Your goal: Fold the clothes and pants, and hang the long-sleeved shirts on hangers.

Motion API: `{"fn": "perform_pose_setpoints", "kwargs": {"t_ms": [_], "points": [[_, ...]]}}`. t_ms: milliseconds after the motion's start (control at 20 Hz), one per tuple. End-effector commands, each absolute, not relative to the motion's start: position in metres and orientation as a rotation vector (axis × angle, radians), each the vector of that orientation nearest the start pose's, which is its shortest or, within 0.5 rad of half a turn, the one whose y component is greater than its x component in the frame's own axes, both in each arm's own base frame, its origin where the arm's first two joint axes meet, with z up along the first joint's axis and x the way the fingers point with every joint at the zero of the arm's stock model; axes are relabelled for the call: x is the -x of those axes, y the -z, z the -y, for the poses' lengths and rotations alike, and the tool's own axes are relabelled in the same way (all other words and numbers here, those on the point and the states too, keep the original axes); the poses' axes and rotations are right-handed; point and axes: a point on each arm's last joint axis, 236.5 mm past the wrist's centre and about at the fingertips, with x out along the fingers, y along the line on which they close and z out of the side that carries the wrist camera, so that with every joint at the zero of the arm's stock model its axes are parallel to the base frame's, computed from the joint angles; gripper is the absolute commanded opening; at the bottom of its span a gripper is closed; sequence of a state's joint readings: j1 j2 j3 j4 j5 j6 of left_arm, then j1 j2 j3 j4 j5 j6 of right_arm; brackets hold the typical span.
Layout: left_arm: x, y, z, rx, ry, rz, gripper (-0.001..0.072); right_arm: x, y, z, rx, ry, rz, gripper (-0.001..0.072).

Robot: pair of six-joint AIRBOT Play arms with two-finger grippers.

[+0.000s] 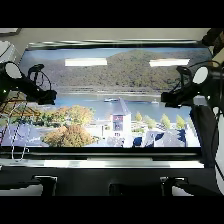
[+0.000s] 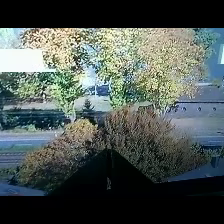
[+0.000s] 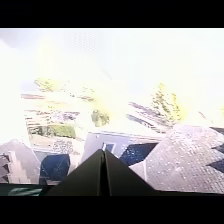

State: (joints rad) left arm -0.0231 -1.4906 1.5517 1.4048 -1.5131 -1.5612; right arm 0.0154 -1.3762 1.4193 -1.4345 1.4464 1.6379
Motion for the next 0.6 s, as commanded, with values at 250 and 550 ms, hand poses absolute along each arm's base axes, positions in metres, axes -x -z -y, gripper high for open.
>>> {"fn": "perform_pose_setpoints", "kwargs": {"t_ms": [250, 550], "points": [[-0.3966, -0.0391, 0.0473, 0.101, 0.138, -1.458, 0.0017, -0.3744, -0.0466, -0.0536, -0.126, -0.106, -1.425, 0.0032], [-0.3965, -0.0389, 0.0473, 0.101, 0.138, -1.459, 0.0017, -0.3744, -0.0466, -0.0535, -0.126, -0.105, -1.425, 0.0032]]}}
